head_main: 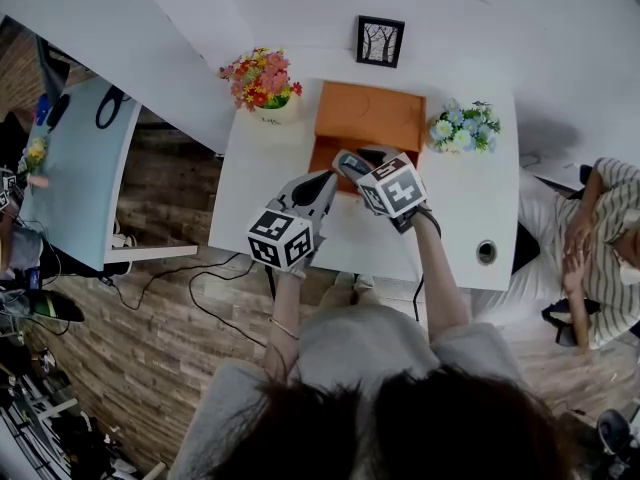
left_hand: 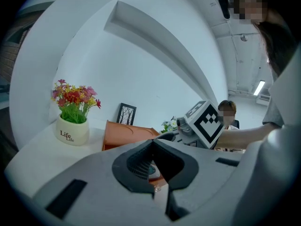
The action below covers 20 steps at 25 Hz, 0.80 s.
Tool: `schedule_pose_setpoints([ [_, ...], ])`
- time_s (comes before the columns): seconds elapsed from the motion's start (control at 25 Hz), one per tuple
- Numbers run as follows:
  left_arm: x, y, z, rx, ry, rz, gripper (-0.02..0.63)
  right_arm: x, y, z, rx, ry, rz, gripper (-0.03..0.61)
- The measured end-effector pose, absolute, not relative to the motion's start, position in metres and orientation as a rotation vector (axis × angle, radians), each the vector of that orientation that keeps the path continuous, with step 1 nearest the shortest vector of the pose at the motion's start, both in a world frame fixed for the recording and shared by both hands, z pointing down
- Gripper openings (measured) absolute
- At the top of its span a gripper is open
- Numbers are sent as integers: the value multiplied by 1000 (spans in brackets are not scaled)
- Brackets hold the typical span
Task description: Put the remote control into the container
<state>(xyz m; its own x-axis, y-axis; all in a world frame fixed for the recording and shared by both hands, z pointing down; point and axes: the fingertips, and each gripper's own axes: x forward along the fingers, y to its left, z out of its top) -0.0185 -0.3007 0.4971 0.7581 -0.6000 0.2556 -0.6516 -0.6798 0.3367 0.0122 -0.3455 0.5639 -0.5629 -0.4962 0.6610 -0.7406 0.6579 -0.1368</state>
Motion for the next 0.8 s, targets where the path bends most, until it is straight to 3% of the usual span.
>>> schedule_pose_setpoints([
  [0.48, -6, -286, 465, 2643, -924, 145, 3, 25, -322, 488, 1161, -2538, 542, 44],
  [0.8, 8, -272, 425, 2756, -888, 75, 3, 36, -296, 422, 1251, -2731, 447, 12],
])
